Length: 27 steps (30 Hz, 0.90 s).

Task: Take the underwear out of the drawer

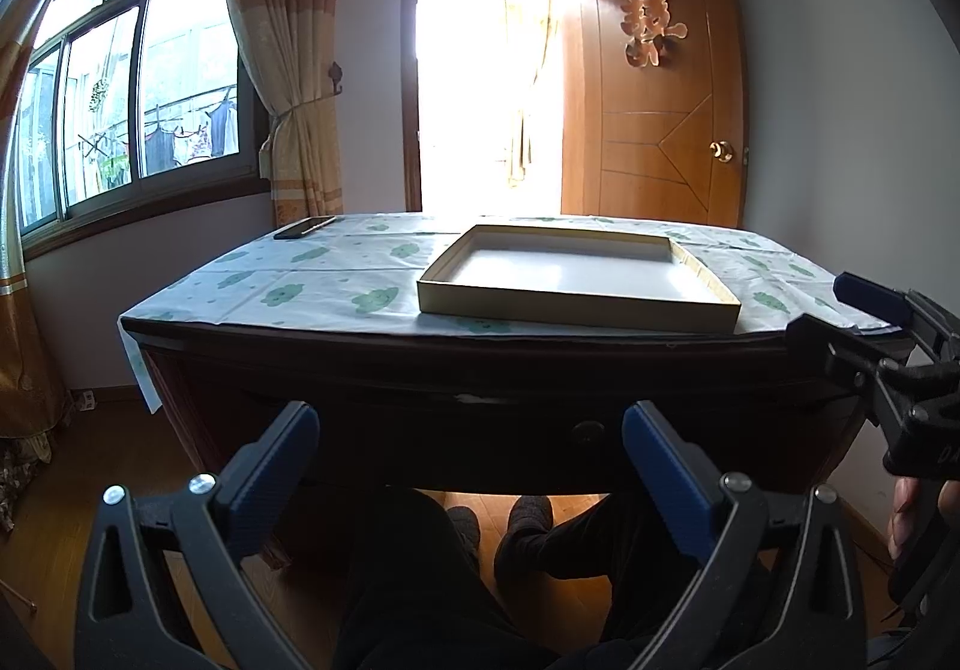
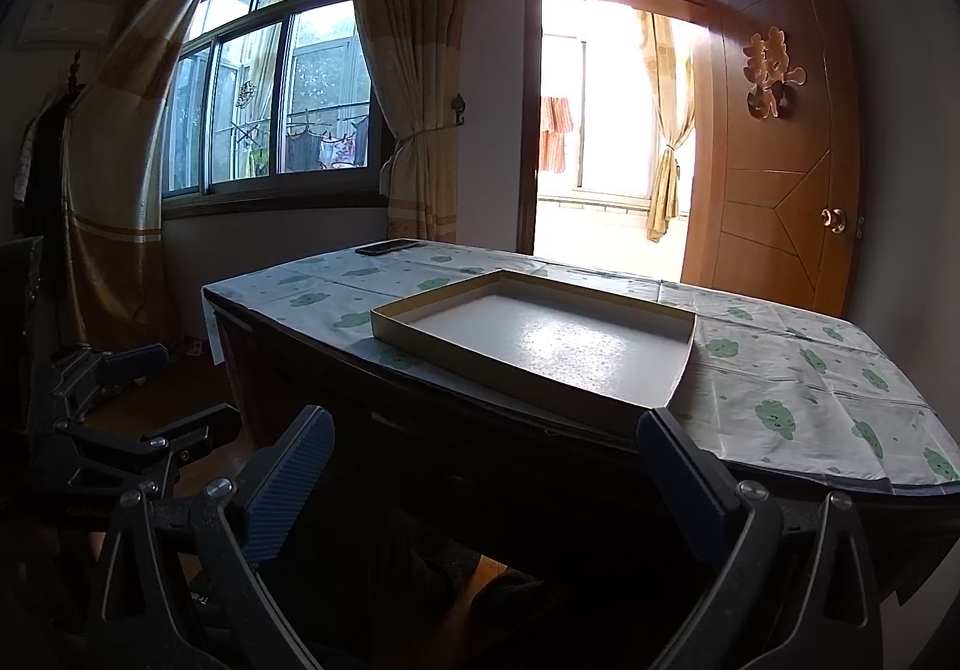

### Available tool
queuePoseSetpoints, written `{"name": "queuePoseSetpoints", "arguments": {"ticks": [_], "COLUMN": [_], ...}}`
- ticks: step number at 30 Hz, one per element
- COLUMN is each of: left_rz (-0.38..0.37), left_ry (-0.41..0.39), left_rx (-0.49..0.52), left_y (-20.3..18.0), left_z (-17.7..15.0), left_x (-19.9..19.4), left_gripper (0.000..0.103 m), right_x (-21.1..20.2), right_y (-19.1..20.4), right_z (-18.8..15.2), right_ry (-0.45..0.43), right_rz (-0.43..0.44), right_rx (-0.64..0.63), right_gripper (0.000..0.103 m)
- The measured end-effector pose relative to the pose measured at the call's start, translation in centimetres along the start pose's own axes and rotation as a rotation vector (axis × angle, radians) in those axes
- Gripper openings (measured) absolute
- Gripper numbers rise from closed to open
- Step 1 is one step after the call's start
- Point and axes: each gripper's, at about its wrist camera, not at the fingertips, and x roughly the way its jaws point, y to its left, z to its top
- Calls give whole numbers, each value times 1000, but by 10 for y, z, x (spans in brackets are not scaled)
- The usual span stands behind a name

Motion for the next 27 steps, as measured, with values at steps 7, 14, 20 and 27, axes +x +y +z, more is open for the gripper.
{"name": "queuePoseSetpoints", "arguments": {"ticks": [7, 14, 20, 27], "left_rz": [7, 15, 17, 13], "left_ry": [14, 21, 54, 96], "left_rx": [2, -5, -6, -28], "left_y": [0, 3, 6, 10], "left_z": [-2, -9, -22, -33], "left_x": [7, 18, 40, 53], "left_gripper": [103, 103, 103, 103], "right_x": [-1, 10, 30, 64], "right_y": [-4, -4, 1, -9], "right_z": [-3, -18, -49, -75], "right_ry": [-44, -80, -156, -189], "right_rz": [-35, -26, -52, -71], "right_rx": [-21, -74, -196, -260], "right_gripper": [102, 102, 102, 102]}}
